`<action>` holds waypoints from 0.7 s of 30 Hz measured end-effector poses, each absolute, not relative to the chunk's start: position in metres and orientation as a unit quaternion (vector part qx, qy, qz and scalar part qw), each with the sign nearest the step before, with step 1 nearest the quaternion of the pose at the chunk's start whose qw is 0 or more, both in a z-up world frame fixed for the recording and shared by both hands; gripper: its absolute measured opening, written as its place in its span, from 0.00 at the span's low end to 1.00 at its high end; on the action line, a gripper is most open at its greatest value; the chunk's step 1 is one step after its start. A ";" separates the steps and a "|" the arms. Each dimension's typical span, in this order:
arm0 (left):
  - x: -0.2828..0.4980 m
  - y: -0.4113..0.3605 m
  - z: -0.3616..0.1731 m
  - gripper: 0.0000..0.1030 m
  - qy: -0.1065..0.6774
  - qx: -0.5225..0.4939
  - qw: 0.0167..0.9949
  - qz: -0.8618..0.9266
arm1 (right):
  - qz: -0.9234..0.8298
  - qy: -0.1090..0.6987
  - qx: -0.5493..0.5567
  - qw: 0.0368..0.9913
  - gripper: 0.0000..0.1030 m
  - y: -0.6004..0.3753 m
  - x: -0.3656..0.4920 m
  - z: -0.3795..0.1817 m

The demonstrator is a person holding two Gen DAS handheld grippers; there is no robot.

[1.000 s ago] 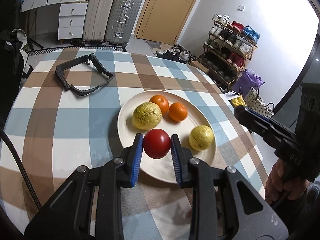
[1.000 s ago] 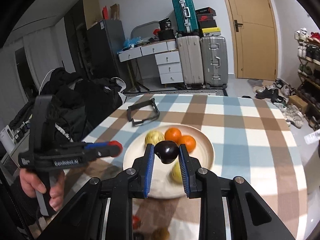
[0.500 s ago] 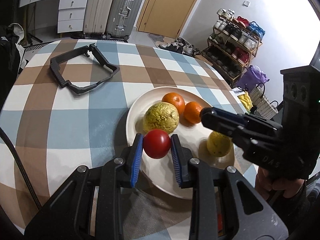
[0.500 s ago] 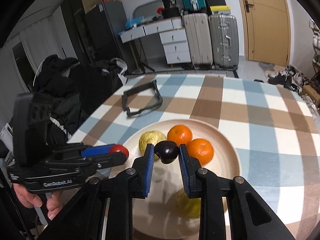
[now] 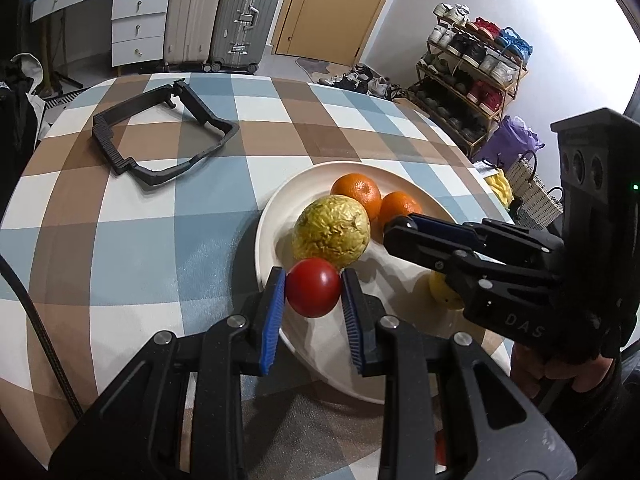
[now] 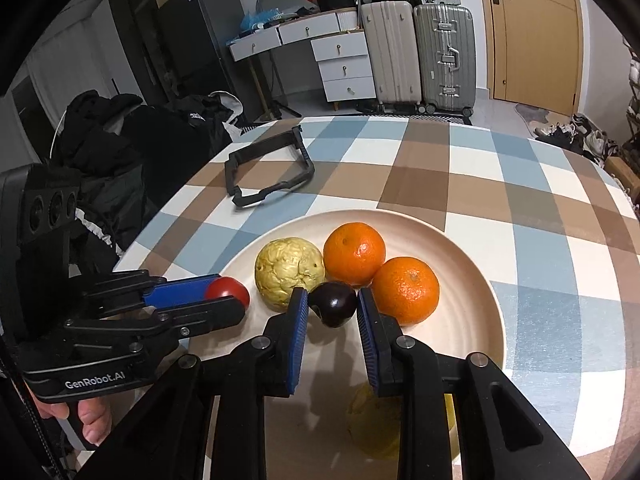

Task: Organize fruits
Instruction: 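Lower the tomato and plum onto the plate and open both tools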

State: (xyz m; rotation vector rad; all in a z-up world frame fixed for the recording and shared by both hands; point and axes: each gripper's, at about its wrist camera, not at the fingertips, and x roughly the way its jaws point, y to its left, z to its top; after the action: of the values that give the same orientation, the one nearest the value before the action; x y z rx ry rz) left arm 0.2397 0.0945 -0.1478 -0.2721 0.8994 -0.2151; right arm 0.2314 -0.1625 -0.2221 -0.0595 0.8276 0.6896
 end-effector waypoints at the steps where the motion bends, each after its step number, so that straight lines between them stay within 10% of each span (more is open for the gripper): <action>1: 0.239 0.094 -0.147 0.25 0.432 -0.132 0.886 -0.102 | 0.328 0.392 -0.028 0.859 0.25 -0.162 0.231 -0.221; 8: 0.239 0.090 -0.143 0.35 0.437 -0.124 0.885 -0.102 | 0.329 0.384 -0.034 0.862 0.33 -0.157 0.228 -0.218; 13: 0.228 0.087 -0.131 0.64 0.427 -0.111 0.894 -0.077 | 0.322 0.354 -0.010 0.878 0.50 -0.174 0.217 -0.198; 21: 0.195 0.088 -0.110 0.69 0.414 -0.116 0.901 -0.065 | 0.294 0.297 0.020 0.908 0.82 -0.222 0.175 -0.162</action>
State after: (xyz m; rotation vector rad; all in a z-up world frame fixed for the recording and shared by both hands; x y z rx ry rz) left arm 0.1950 0.0881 -0.1099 -0.2404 0.8564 -0.1342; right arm 0.1747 -0.2218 -0.1619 0.0415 0.6137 0.6072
